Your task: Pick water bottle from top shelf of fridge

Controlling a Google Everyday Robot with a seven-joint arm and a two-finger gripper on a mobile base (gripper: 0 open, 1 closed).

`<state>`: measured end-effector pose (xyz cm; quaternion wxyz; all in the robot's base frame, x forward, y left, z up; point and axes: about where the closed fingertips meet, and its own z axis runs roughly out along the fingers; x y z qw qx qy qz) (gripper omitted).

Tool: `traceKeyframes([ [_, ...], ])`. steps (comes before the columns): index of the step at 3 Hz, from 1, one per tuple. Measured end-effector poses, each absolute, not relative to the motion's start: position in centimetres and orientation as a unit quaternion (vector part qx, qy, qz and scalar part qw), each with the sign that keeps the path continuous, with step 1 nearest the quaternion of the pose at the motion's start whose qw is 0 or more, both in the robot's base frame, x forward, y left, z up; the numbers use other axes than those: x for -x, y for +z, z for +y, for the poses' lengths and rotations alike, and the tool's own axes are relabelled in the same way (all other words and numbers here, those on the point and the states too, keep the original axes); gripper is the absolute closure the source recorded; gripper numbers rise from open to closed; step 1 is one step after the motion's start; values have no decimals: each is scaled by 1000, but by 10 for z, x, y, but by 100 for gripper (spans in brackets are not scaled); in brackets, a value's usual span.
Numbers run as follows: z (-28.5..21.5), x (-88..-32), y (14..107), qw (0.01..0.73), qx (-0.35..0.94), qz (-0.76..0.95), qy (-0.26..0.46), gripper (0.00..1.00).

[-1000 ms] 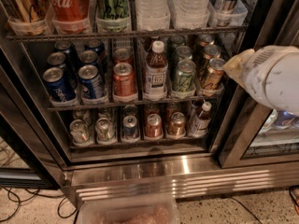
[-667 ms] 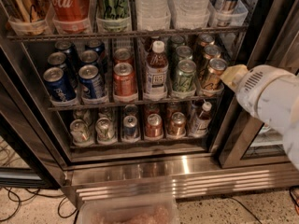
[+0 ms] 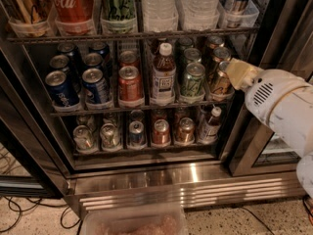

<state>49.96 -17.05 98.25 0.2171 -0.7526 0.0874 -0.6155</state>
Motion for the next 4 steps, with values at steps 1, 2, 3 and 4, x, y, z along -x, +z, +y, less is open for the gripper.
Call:
traceKeyframes([
  [1, -147, -507, 1012, 236, 710, 25, -663, 100],
  [2, -141, -506, 1022, 236, 696, 5, -678, 100],
  [3, -141, -506, 1022, 236, 696, 5, -678, 100],
  [4, -138, -508, 1021, 236, 689, -11, -685, 100],
])
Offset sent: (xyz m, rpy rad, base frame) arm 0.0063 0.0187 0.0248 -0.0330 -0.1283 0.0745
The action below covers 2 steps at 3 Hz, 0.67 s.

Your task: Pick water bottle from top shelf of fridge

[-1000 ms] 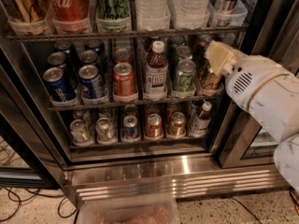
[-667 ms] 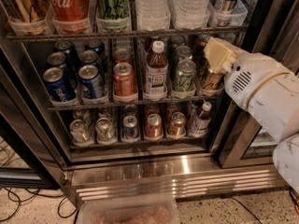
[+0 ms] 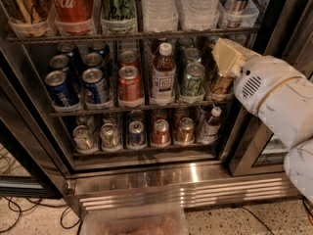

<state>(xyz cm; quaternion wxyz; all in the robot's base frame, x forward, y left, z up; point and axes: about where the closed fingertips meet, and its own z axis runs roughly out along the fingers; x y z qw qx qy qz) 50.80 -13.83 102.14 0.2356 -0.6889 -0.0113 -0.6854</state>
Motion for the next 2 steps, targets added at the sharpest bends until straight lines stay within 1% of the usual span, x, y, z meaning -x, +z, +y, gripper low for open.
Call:
traceKeyframes([
  [2, -110, -527, 1028, 222, 645, -132, -719, 100],
])
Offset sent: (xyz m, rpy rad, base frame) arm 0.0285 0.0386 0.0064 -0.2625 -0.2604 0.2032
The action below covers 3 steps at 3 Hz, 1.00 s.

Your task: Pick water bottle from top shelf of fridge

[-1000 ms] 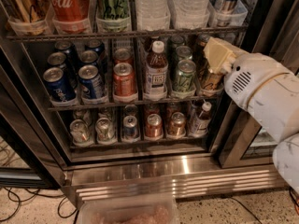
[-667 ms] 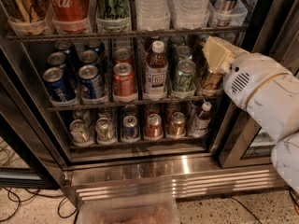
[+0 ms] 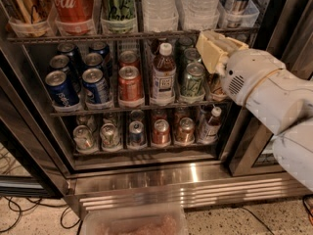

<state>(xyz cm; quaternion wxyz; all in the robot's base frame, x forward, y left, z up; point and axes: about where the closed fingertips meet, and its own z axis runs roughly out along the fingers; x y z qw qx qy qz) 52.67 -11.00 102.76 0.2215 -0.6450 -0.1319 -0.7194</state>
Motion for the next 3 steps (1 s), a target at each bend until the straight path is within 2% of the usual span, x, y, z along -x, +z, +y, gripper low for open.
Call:
traceKeyframes([
  [1, -99, -533, 1035, 206, 620, -188, -733, 100],
  [2, -92, -536, 1043, 185, 600, -230, -744, 82],
  [3, -90, -537, 1050, 168, 586, -254, -751, 58],
])
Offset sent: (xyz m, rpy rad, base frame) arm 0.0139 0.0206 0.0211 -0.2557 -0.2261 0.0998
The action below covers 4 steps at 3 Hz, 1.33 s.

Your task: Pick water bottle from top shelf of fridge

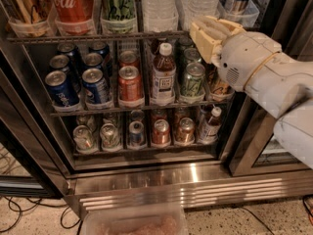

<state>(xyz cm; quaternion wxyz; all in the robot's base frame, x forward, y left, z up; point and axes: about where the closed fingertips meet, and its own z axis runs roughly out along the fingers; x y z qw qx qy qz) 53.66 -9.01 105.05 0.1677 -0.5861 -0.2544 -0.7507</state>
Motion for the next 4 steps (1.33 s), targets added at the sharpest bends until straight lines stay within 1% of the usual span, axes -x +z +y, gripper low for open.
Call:
traceKeyframes([
  [1, -90, -539, 1056, 154, 578, -268, -755, 35],
  [2, -90, -540, 1060, 144, 573, -275, -758, 30],
  [3, -90, -542, 1063, 136, 572, -276, -761, 28],
  [4, -88, -544, 1065, 130, 571, -276, -763, 28],
])
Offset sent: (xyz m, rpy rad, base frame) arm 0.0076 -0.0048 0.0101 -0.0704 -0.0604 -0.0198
